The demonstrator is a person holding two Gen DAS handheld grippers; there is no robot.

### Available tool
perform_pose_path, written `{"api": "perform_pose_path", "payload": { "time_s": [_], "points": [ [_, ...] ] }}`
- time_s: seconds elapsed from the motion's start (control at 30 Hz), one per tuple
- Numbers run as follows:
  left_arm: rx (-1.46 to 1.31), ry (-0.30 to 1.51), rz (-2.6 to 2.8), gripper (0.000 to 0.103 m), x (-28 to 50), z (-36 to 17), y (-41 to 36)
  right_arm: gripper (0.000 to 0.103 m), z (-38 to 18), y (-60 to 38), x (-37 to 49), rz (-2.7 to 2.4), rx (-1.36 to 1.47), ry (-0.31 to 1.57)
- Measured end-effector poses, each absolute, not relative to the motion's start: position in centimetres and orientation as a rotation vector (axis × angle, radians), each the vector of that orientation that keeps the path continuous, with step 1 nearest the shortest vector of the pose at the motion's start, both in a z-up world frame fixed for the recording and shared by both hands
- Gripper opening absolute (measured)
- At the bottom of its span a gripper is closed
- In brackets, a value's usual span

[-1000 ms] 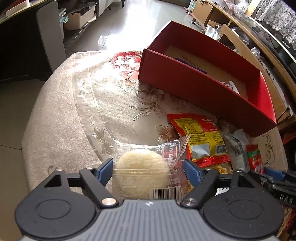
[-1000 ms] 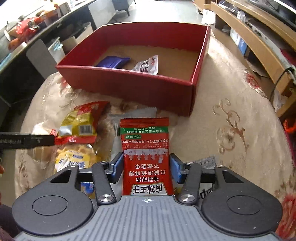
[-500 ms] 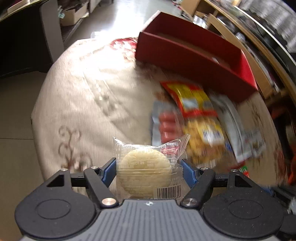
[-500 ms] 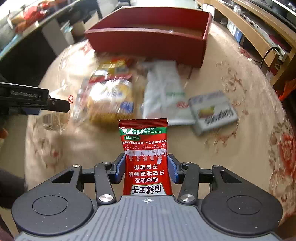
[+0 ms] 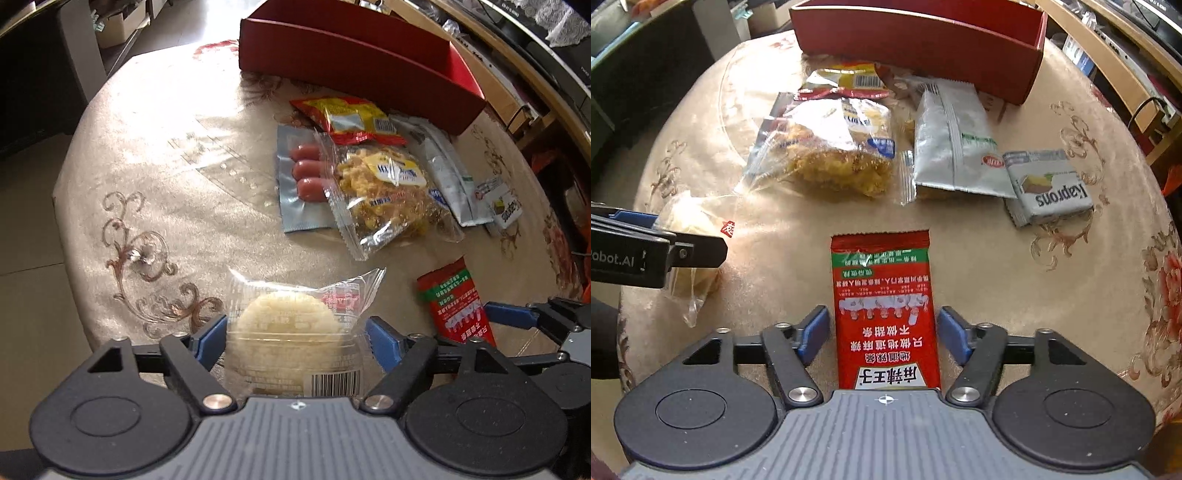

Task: Organize snacks
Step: 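Carry the round bread and red packet over the red box with both tools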

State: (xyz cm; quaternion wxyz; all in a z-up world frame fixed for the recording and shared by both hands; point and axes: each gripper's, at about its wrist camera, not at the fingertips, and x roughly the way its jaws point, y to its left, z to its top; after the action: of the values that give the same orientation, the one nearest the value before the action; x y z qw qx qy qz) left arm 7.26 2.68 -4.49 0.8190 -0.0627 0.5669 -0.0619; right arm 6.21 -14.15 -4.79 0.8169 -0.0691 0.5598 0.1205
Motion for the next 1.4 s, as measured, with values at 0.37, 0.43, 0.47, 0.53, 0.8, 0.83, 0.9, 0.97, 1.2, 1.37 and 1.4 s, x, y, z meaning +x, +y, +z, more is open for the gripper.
{"api": "perform_pose_path", "payload": {
  "time_s": [0.37,0.43,0.47,0.53,0.8,0.83,0.9,0.97,1.2,1.37,1.4],
  "points": [
    [-0.070,1.211,-0.137,0.073,6.5,-4.5,1.7,0.056,-4.6,-14.5,3.8,0.212,-0.134,1.151],
    [-0.073,1.208,-0.152,0.071,6.2,-4.2,1.4,0.055,-4.3,-14.6,3.3,0.213,-0.109,1.148],
    [-0.071,1.203,-0.158,0.071,6.0,-4.1,1.3,0.055,-4.2,-14.6,3.1,0.211,-0.100,1.145],
    [-0.063,1.195,-0.164,0.070,5.8,-3.9,1.0,0.054,-3.9,-14.6,2.7,0.199,-0.096,1.131],
    [-0.075,1.139,-0.158,0.070,5.2,-2.2,0.4,0.053,-1.5,-15.2,1.7,0.164,-0.019,1.054],
    [-0.075,1.126,-0.154,0.070,5.1,-1.9,0.2,0.053,-1.2,-15.2,1.6,0.162,-0.014,1.042],
    [-0.078,1.105,-0.150,0.070,5.2,-1.1,0.0,0.053,-0.5,-15.4,1.3,0.157,-0.003,1.021],
    [-0.089,1.086,-0.143,0.069,5.4,-0.3,-0.1,0.053,0.3,-15.4,1.2,0.152,0.008,1.002],
    [-0.114,1.012,-0.126,0.069,8.2,2.1,-0.8,0.053,3.2,-14.7,3.5,0.147,0.020,0.905],
    [-0.129,0.995,-0.136,0.069,11.3,2.7,-1.9,0.053,3.3,-15.5,6.2,0.127,0.066,0.892],
    [-0.126,0.989,-0.138,0.069,11.9,2.9,-2.3,0.053,3.4,-15.7,6.8,0.121,0.077,0.887]
  ]
}}
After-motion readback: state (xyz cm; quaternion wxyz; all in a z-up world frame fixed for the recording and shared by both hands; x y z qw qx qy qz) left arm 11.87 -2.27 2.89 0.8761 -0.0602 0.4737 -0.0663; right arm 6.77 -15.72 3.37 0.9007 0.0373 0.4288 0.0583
